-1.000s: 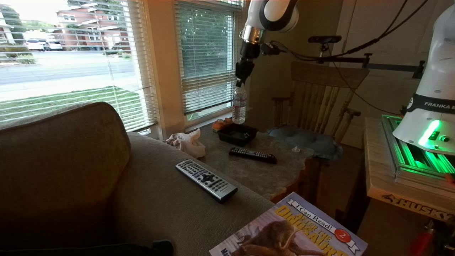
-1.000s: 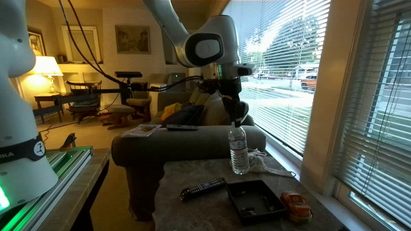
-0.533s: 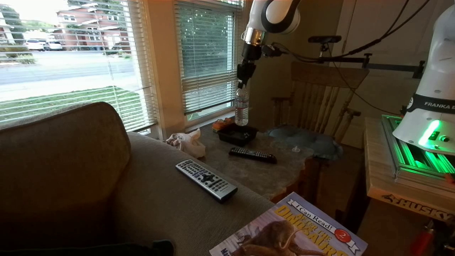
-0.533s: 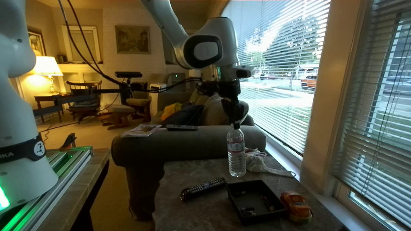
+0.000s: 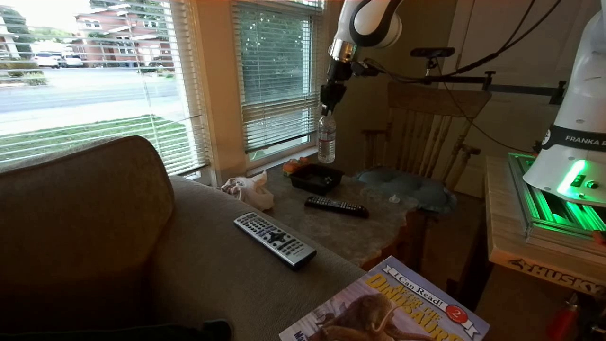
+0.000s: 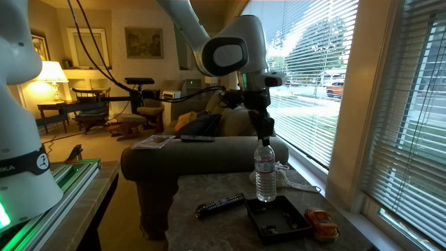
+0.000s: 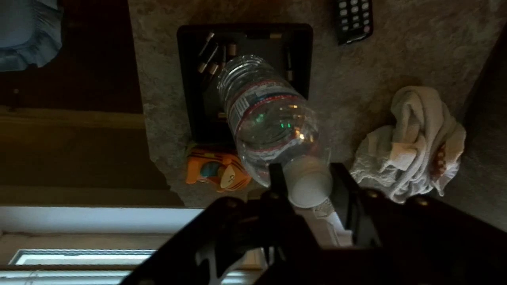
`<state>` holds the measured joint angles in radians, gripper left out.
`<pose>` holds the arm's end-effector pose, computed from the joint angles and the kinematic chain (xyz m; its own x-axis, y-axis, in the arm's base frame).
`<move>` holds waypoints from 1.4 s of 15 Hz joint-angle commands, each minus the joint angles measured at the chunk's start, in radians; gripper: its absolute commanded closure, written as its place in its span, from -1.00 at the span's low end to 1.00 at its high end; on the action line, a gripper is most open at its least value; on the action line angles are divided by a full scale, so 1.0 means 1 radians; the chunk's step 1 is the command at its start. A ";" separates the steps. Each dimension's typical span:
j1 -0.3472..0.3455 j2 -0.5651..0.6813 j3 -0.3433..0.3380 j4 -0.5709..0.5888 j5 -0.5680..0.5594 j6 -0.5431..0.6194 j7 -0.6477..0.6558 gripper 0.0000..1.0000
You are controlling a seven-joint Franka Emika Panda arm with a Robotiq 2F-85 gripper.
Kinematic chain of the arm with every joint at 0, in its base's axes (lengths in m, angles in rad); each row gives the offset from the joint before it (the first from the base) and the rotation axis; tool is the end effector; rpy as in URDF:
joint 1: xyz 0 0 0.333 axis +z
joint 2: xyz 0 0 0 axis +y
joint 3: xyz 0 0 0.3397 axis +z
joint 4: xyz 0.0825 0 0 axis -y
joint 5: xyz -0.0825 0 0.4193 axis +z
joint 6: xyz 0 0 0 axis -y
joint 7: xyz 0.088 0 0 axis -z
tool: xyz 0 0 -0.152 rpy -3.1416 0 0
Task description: Take the bottle of water and put it on the tray
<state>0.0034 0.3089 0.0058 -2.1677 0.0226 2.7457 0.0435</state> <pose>0.6307 0.0053 0.2294 0.9627 -0.0562 0.2648 -0.0508 -0.9983 -0.0272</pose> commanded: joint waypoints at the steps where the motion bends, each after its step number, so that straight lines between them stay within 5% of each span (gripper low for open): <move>1: -0.048 -0.006 0.020 0.009 0.068 0.026 -0.043 0.84; 12: -0.177 0.128 0.158 0.063 0.227 0.179 -0.199 0.84; 21: -0.263 0.239 0.239 0.122 0.214 0.180 -0.258 0.84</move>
<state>-0.2313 0.5116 0.2143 -2.0806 0.2128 2.9108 -0.1673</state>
